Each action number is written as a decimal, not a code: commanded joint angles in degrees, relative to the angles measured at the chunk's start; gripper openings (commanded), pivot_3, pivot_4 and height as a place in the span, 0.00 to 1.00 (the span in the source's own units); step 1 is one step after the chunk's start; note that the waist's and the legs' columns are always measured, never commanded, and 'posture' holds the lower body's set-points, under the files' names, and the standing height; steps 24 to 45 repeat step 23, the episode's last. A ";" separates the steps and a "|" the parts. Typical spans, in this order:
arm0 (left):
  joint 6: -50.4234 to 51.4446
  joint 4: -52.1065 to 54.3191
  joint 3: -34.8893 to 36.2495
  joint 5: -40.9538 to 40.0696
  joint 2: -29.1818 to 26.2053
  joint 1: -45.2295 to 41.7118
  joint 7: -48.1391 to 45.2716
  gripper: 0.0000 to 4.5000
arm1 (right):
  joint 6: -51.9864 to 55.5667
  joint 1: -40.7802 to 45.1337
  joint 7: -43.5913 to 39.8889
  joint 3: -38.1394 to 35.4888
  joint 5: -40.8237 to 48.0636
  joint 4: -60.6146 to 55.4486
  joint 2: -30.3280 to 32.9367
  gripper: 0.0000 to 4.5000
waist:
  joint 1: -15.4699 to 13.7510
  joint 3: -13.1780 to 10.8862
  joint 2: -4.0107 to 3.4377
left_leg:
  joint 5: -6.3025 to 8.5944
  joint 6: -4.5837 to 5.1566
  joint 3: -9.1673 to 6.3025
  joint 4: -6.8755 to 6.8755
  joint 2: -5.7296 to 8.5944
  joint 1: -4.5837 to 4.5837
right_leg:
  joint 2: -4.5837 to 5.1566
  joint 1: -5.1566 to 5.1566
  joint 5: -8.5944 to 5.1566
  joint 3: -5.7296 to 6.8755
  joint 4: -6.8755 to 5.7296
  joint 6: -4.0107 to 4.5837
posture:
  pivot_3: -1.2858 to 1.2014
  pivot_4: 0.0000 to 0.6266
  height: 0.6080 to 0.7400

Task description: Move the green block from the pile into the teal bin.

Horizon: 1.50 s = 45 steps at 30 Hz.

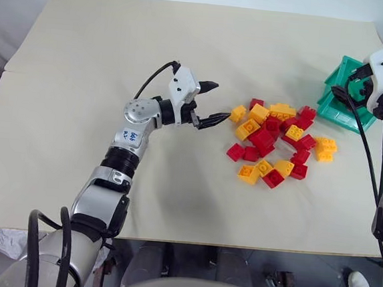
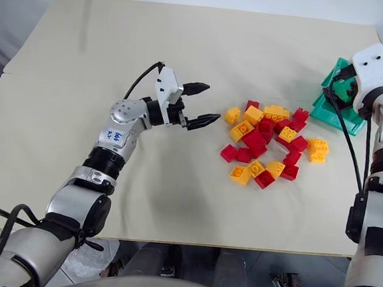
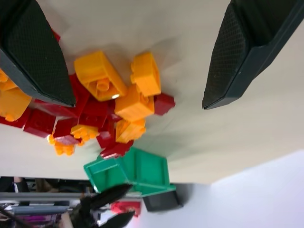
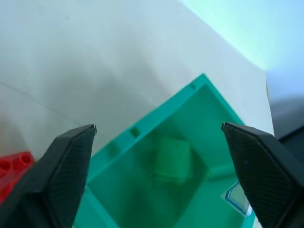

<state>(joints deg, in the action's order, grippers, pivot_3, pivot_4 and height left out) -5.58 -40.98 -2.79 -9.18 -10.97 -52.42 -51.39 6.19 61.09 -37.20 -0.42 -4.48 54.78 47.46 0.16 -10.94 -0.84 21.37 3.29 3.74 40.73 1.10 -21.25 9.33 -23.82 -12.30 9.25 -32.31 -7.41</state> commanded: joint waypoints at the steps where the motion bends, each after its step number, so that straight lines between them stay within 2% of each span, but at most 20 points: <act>1: 1.41 4.94 1.24 -2.35 -2.01 1.75 -2.70 1.00 | 1.84 -3.26 -4.13 -2.95 3.33 -8.83 2.62 0.99 | -0.03 0.00 -0.01 | 0.00 0.00 -0.01 -0.01 -0.02 0.01 | 0.00 0.00 0.00 0.01 0.00 0.00 | 0.52 0.24 1.00; 3: 2.25 8.49 2.42 -4.66 -3.74 4.33 -5.17 1.00 | 4.46 -9.52 -9.14 -4.77 6.94 -17.66 4.04 0.99 | -0.21 0.00 -0.01 | 0.00 0.00 -0.03 0.00 -0.01 -0.01 | 0.00 0.00 0.00 0.02 0.00 0.00 | 0.52 0.24 1.00; 9: 8.26 18.86 5.53 -9.53 -11.41 13.31 -9.72 1.00 | 5.80 -35.56 -26.58 -15.15 22.02 -43.54 8.79 0.99 | -0.64 0.00 -0.03 | 0.02 -0.02 -0.03 -0.03 0.03 -0.02 | -0.01 0.00 0.00 0.02 0.09 0.00 | 0.52 0.24 1.00; 13: 8.06 23.59 10.14 -13.34 -18.57 21.12 -14.64 1.00 | 2.50 -47.28 -35.29 -22.26 28.18 -44.63 9.51 0.99 | -0.77 -0.01 -0.03 | 0.02 -0.01 -0.03 0.15 0.01 0.10 | -0.01 0.12 0.04 -0.04 0.02 -0.07 | 0.52 0.24 1.00; 15: 8.20 24.68 11.97 -15.09 -20.90 23.95 -16.16 1.00 | 0.94 -50.46 -38.39 -22.84 28.48 -43.69 10.46 0.99 | -0.63 -0.01 -0.03 | 0.04 -0.04 -0.05 0.18 -0.03 0.24 | -0.01 0.21 0.04 -0.06 -0.02 -0.06 | 0.52 0.24 1.00; 17: 8.03 25.24 13.02 -15.49 -22.39 25.97 -16.59 1.00 | -3.45 -52.07 -38.99 -23.27 27.07 -42.37 10.60 0.99 | -0.34 -0.01 -0.03 | 0.06 -0.06 -0.07 0.26 -0.05 0.27 | 0.01 0.21 0.06 -0.11 -0.11 -0.02 | 0.52 0.24 1.00; 23: 9.50 26.83 15.22 -16.66 -25.49 29.65 -17.06 1.00 | -5.14 -54.88 -38.42 -23.28 25.93 -39.91 11.11 0.99 | -0.38 -0.01 -0.04 | 0.06 -0.07 -0.08 0.28 -0.03 0.39 | 0.14 0.21 0.10 -0.17 -0.26 0.06 | 0.52 0.24 1.00; 45: 9.50 26.83 15.22 -16.66 -25.49 29.65 -17.06 1.00 | -5.14 -54.88 -38.42 -23.28 25.93 -39.91 11.11 0.99 | -0.38 -0.01 -0.04 | 0.06 -0.07 -0.08 0.28 -0.03 0.39 | 0.14 0.21 0.10 -0.17 -0.26 0.06 | 0.52 0.24 1.00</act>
